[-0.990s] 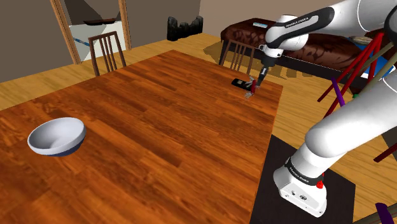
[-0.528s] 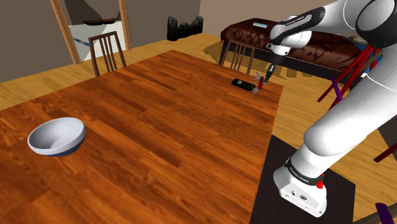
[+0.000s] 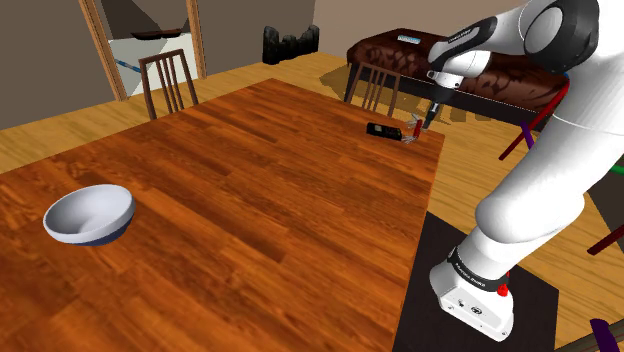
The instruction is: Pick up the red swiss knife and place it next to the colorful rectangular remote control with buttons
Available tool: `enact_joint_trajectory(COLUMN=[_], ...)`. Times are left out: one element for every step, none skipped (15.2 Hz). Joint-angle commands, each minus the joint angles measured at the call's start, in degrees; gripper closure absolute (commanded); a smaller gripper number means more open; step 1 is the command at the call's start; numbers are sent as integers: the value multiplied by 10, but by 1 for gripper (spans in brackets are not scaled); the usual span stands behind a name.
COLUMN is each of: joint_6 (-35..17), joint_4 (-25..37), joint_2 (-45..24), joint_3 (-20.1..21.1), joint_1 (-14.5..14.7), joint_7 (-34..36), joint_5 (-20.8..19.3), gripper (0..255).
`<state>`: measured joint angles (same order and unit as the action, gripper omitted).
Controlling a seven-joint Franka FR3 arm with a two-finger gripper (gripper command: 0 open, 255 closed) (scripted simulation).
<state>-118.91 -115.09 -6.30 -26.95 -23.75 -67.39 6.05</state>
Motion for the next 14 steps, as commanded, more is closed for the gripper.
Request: enact_joint_trajectory(joint_6=[-13, -20, -27, -33, -40, -47, -54, -61, -68, -74, -82, -82, -82, -82], joint_4=[-7, -11, -15, -18, -22, -25, -28, -32, -35, -37, -41, -41, -41, -41], joint_2=[-9, -12, -16, -20, -24, -28, -32, -36, -41, -45, -51, -50, -50, -51], joint_3=[1, 1, 1, 2, 2, 3, 3, 4, 5, 5, 6, 6, 6, 6], joint_1=[-1, -1, -2, -2, -2, -3, -3, -4, -4, -5, -6, -6, -6, -6], joint_7=[-5, -7, -9, -11, -13, -15, -17, -19, -21, -24, -26, -26, -26, -26], joint_5=[5, 8, 10, 13, 15, 18, 21, 24, 27, 30, 33, 33, 33, 33], gripper=[255, 255, 255, 255, 255, 255, 255, 255, 255, 255, 255, 255, 255, 255])
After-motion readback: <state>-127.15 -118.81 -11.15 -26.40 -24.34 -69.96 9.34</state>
